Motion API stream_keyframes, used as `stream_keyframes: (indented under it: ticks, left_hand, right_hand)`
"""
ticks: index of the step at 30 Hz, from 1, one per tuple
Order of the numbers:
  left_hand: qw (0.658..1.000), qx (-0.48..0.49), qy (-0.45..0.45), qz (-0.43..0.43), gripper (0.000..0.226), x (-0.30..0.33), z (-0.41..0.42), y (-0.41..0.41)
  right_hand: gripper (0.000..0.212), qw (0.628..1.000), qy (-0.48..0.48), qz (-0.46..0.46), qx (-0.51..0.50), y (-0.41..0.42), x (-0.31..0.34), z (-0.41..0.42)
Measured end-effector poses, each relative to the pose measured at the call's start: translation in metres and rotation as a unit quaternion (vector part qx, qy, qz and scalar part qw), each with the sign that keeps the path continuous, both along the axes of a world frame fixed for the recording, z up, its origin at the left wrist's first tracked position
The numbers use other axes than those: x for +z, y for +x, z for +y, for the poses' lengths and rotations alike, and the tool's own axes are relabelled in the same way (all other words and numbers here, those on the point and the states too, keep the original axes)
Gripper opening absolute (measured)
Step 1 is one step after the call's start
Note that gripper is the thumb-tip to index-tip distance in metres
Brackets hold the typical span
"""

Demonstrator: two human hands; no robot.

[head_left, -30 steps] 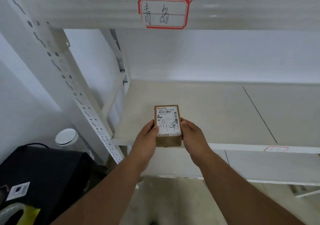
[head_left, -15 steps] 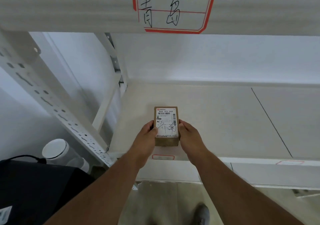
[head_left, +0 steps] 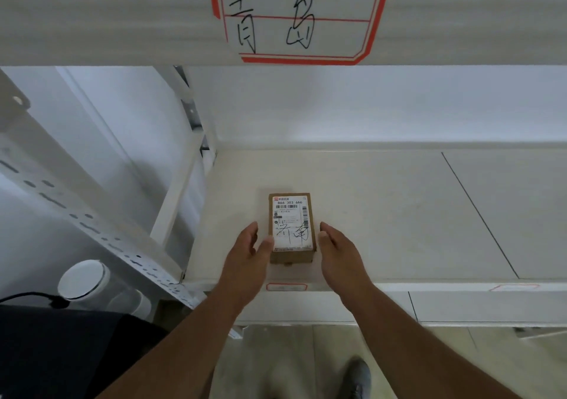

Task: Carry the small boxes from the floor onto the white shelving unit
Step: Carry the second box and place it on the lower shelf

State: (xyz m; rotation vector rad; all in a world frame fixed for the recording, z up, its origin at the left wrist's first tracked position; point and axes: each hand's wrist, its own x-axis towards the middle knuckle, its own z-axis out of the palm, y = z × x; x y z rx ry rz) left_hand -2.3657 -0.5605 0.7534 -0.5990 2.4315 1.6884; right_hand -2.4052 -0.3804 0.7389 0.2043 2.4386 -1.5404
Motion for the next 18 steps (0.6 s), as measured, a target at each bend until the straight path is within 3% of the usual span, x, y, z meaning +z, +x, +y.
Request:
stream_keyframes:
  ticks: [5, 18]
  left_hand:
    - [0.996, -0.049, -0.068, 0.016, 0.07, -0.008, -0.002, 0.023]
    - [0.996, -0.082, -0.037, 0.018, 0.074, -0.03, 0.002, 0.008]
  right_hand:
    - [0.047, 0.994, 0.055, 0.038, 0.081, 0.028, -0.005, 0.005]
    - [0.064, 0.995, 0.019, 0.028, 0.091, 0.021, 0.005, -0.005]
